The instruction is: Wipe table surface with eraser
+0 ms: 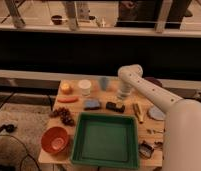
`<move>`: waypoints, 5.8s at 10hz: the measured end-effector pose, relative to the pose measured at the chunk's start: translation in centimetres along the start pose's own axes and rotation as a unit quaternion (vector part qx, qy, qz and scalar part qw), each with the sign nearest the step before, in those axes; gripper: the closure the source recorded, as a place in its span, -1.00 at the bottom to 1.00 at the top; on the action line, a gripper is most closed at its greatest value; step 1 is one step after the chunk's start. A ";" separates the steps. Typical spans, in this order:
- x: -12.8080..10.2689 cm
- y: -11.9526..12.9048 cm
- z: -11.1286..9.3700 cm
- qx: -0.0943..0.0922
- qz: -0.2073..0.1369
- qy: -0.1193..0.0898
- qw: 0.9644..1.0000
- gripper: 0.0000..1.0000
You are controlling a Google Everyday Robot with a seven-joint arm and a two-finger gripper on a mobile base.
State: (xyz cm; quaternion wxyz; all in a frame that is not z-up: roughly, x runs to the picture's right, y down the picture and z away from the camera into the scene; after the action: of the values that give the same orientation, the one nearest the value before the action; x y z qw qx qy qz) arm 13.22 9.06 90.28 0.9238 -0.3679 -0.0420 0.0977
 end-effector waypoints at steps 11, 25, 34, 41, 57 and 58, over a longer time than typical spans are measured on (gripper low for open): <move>0.3 -0.1 1.6 -0.013 -0.001 -0.007 1.000 -0.60; 1.0 -0.2 1.9 -0.017 -0.008 -0.021 1.000 0.85; 2.0 0.2 1.2 -0.019 -0.007 -0.013 1.000 1.00; 4.6 -2.9 1.4 0.004 0.025 -0.004 1.000 1.00; 3.9 -0.7 0.4 0.003 0.012 -0.005 1.000 1.00; 4.4 -1.0 0.4 0.006 0.017 -0.003 1.000 1.00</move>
State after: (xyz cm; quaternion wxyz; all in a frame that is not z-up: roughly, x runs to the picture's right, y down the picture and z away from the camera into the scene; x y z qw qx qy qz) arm 17.60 9.49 91.28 0.9239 -0.3631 -0.0376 0.1146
